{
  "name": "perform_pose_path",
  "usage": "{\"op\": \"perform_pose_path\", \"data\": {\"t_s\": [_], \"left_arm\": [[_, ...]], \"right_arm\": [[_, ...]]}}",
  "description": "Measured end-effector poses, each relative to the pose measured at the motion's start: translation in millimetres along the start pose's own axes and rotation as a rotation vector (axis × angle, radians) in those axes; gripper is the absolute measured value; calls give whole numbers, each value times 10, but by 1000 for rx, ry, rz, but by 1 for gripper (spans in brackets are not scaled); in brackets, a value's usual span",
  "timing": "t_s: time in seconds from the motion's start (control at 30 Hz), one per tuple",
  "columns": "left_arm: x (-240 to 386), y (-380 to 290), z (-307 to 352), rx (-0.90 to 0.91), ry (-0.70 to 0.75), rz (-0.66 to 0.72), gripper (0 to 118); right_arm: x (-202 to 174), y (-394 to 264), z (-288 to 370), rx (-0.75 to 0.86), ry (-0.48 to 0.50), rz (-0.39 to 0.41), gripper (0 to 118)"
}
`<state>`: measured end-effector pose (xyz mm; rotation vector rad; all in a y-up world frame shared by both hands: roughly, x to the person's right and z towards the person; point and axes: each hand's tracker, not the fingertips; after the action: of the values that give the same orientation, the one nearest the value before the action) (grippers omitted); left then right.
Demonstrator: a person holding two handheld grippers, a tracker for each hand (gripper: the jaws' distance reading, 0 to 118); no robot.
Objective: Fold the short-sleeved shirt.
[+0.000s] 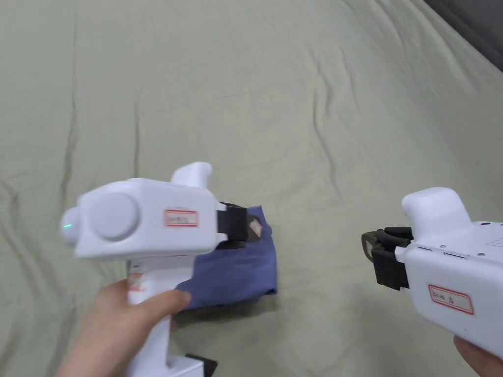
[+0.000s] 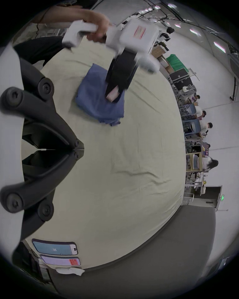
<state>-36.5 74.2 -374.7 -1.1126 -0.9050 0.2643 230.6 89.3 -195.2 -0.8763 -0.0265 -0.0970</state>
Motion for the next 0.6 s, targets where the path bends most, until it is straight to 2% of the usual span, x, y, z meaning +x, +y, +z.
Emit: {"op": "perform_pose_path", "data": {"t_s": [0.07,0.2,0.3,0.43,0.47,0.5,0.53,0.57,0.6], "left_arm": [[24,-113,584,106,43,-11,0],[-62,-397,1430,231,246,-21,0],[-258,-568,1673,231,359,27,0],[-562,-700,1613,188,361,124,0],[-650,-704,1548,178,345,149,7],[-742,-721,1478,151,294,201,27],[-839,-727,1402,129,240,245,64],[-942,-740,1283,102,169,291,83],[-1057,-737,1167,80,119,307,85]], "right_arm": [[-169,125,3,17,35,43,2],[-632,418,-137,46,130,133,2],[-969,526,-465,20,168,183,2],[-1167,447,-1148,-104,163,194,2],[-1165,394,-1347,-126,134,198,2],[-1150,337,-1566,-167,103,200,2],[-1118,289,-1712,-207,108,196,2],[-1069,250,-1800,-207,108,188,2],[-1010,259,-1761,-156,136,170,2]]}}
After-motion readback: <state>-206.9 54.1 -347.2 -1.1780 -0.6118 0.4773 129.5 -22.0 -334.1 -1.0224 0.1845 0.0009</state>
